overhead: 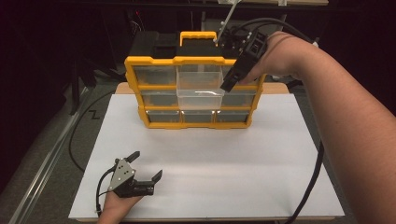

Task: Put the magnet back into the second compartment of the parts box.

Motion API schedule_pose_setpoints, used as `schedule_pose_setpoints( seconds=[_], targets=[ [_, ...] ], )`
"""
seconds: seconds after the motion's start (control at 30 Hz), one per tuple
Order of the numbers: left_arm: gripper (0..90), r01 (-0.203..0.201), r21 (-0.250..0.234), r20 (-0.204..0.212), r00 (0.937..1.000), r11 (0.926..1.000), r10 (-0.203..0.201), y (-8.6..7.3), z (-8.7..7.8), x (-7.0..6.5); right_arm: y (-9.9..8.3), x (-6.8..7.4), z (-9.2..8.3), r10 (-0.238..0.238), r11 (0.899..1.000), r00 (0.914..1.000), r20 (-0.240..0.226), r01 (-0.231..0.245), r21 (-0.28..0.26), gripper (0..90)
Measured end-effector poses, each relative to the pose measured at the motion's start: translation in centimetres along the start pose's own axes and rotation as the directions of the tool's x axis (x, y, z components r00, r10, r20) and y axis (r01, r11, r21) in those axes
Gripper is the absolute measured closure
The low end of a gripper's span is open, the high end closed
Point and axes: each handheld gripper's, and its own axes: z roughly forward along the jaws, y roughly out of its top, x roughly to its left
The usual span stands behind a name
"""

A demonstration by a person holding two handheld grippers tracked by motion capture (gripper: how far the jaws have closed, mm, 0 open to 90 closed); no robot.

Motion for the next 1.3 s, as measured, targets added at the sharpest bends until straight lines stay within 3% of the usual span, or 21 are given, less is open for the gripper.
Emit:
schedule_pose_setpoints(
  seconds=[0.7,1.3],
  targets=[
    [0.2,-0.001,-0.001,0.005,1.0000,1.0000,0.001,0.0,0.0,0.1,4.2,-1.1,1.7,-0.023,1.000,0.9992,0.034,0.022,0.008,64.5],
    [0.2,-0.006,-0.006,0.013,0.9999,1.0000,0.006,0.0,0.0,0.2,5.7,-1.5,4.5,-0.047,0.998,0.9979,0.044,0.045,0.043,64.3]
  ],
)
